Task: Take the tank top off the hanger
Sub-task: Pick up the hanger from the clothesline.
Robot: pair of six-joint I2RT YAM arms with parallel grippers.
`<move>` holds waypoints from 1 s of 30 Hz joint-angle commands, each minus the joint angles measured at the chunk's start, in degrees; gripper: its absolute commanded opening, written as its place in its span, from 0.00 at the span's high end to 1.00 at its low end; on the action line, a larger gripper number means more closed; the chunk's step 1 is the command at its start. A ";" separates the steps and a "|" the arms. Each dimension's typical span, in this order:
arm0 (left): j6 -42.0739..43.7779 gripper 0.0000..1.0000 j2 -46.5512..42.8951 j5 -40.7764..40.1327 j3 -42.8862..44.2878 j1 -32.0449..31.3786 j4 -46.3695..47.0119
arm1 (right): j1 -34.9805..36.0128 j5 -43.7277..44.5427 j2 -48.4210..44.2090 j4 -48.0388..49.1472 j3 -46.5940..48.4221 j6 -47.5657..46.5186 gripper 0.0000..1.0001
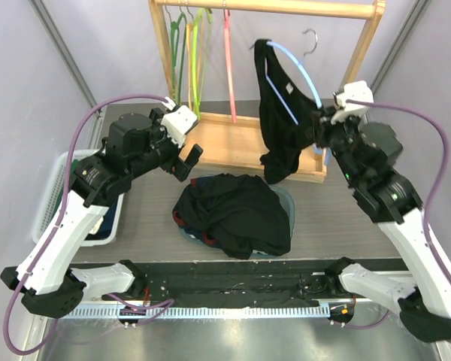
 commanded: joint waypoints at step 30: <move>-2.10 0.00 -4.10 3.76 0.24 4.05 2.05 | 0.06 -31.41 -6.01 -2.25 30.21 17.68 0.99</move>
